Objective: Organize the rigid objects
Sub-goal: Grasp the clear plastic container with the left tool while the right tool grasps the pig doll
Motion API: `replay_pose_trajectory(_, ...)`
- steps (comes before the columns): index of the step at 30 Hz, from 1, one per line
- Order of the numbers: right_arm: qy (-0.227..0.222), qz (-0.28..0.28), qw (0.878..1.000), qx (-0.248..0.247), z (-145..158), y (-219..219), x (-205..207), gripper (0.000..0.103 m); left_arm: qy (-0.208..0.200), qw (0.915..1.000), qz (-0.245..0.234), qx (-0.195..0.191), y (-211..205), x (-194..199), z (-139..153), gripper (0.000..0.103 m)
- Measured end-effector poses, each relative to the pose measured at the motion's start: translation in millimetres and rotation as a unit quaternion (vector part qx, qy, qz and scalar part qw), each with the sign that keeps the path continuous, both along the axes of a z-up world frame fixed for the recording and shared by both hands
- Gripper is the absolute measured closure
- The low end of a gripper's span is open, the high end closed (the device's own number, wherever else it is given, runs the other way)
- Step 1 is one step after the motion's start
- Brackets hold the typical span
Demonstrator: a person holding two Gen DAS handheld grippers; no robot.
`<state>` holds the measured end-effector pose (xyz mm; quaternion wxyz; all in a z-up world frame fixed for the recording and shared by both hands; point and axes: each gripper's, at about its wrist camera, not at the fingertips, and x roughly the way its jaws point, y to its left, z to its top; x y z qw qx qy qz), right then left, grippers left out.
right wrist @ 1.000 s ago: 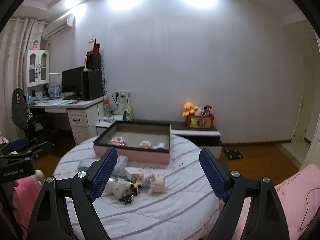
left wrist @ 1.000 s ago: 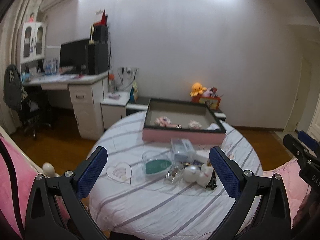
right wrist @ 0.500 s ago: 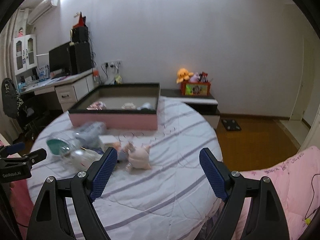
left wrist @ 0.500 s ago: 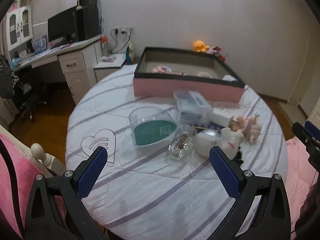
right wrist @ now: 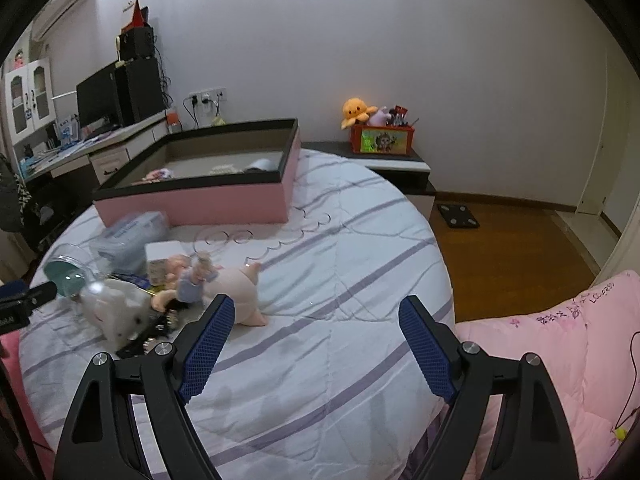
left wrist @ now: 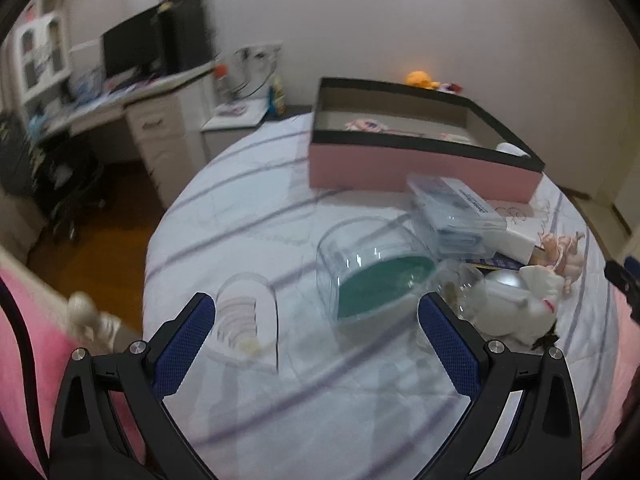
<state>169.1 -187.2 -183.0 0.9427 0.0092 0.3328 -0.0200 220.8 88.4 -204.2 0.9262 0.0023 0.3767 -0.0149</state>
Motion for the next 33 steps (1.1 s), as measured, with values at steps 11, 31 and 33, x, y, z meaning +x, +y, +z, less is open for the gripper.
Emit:
replay_pose_trajectory(11, 0.055, 0.032, 0.997, 0.036, -20.8, 0.5, 27.8, 0.017, 0.047, 0.9939, -0.087, 0.049, -16.0, 52.3, -22.3, 0.013)
replay_pose_trajectory(31, 0.075, 0.083, 0.989, 0.093, -18.2, 24.1, 59.5, 0.017, 0.003, 0.9989, -0.041, 0.022, -16.2, 6.6, 4.6, 0.066)
replay_pose_trajectory(33, 0.07, 0.082, 0.989, 0.106, -17.2, 26.8, 55.9, 0.017, -0.004, 0.999, -0.043, 0.012, -16.6, 1.8, 10.2, 0.066)
